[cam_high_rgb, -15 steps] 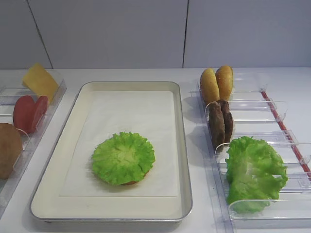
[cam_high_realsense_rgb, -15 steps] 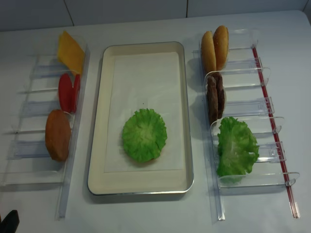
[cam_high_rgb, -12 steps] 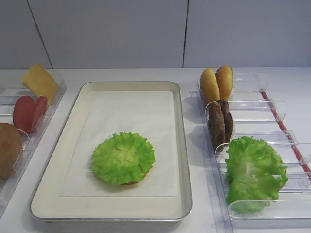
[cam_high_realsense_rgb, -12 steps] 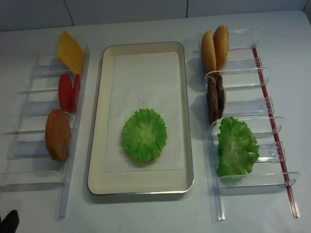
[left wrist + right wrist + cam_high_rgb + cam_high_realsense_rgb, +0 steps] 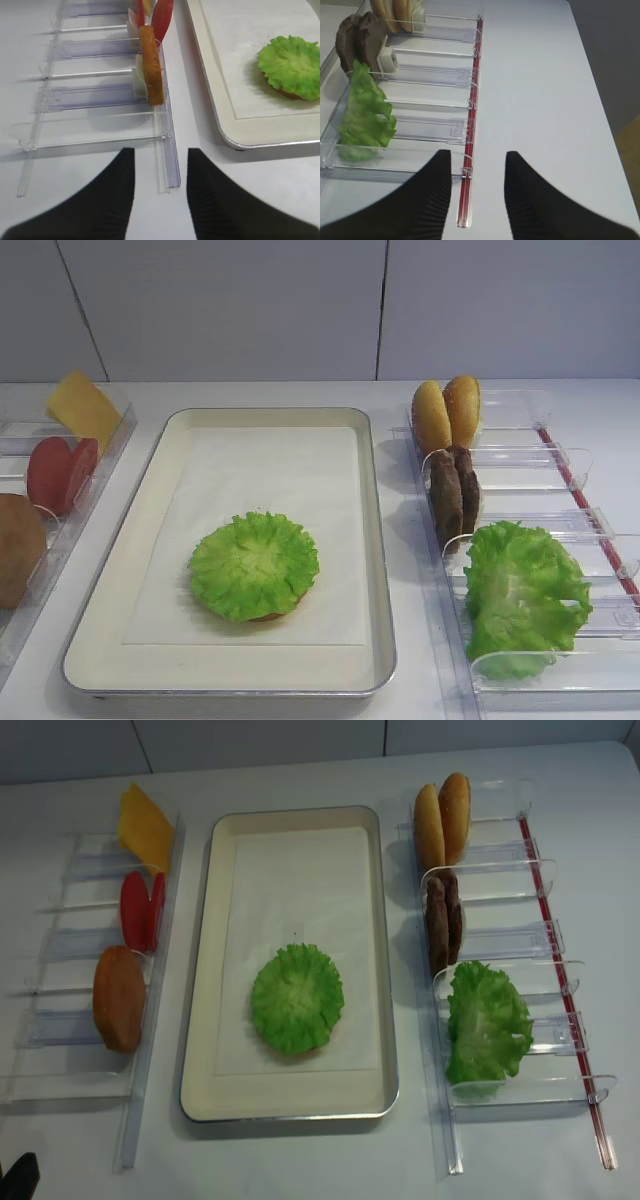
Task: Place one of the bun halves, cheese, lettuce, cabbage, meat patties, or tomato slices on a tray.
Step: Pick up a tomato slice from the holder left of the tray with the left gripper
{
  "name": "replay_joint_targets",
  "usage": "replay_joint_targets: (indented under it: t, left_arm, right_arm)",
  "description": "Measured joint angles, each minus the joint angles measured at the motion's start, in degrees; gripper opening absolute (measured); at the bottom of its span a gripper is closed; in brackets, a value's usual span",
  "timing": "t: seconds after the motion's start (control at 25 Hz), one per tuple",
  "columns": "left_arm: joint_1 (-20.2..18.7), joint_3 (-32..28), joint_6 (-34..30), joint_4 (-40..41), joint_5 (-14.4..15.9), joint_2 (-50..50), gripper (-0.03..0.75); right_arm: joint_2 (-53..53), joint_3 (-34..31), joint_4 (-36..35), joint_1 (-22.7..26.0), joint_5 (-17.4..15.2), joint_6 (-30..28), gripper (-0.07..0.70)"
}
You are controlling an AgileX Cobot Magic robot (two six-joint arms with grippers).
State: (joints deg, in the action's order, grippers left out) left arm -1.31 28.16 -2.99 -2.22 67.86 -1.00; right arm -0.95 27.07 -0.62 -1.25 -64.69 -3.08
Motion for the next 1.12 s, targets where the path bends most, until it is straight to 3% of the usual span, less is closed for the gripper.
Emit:
replay_joint_targets:
  t: [0.6,0.96,1.12]
  left_arm:
    - [0.0,0.58,0.66,-2.39,-0.1,2.45,0.237]
    - [0.0,9.97,0.66,-4.56,-5.55,26.24,0.335]
    - [0.0,15.86,-1.6,-5.31,-6.36,40.09,0.359]
  right_arm:
    - [0.0,0.0,0.0,0.0,0.0,0.0,0.299]
    - [0.0,0.0,0.0,0.0,0.0,0.0,0.299]
    - [0.0,0.0,0.0,0.0,0.0,0.0,0.299]
